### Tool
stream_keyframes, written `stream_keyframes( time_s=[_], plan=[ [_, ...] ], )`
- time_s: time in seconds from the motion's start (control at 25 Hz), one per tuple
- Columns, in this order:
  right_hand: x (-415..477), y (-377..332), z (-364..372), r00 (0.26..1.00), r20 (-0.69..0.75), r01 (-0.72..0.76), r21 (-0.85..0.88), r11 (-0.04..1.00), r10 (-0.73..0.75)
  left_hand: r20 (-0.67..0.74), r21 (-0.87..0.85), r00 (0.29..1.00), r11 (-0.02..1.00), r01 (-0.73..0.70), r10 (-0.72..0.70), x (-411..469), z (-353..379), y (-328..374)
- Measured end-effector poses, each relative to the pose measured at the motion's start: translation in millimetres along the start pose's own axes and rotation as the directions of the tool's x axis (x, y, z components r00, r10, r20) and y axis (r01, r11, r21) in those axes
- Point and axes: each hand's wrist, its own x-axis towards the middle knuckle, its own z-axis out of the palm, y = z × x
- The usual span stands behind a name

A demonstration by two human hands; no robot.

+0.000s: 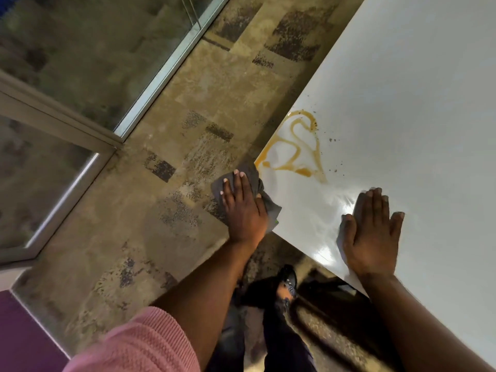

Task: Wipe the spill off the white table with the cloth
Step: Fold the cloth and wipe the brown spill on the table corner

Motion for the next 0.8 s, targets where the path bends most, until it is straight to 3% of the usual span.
stream_keyframes(
  time_s=[0.2,0.32,0.6,0.8],
  plan=[
    [-10,-62,15,0.969,-0.008,0.248,0.083,0.965,-0.249,0.143,0.122,0.954,0.952,-0.281,0.263,32,-17,-13],
    [-18,-109,36,0.964,0.064,0.247,0.135,0.96,-0.257,0.253,0.106,0.874,0.887,-0.45,0.414,54,-24,-16],
    [-19,-124,48,0.971,0.141,0.192,0.013,0.981,-0.192,0.238,0.055,0.873,0.891,-0.451,0.427,30,-23,-50],
    [-19,-126,49,0.98,0.11,0.168,0.008,0.986,-0.168,0.348,0.021,0.766,0.812,-0.583,0.541,37,-17,-67]
  ],
)
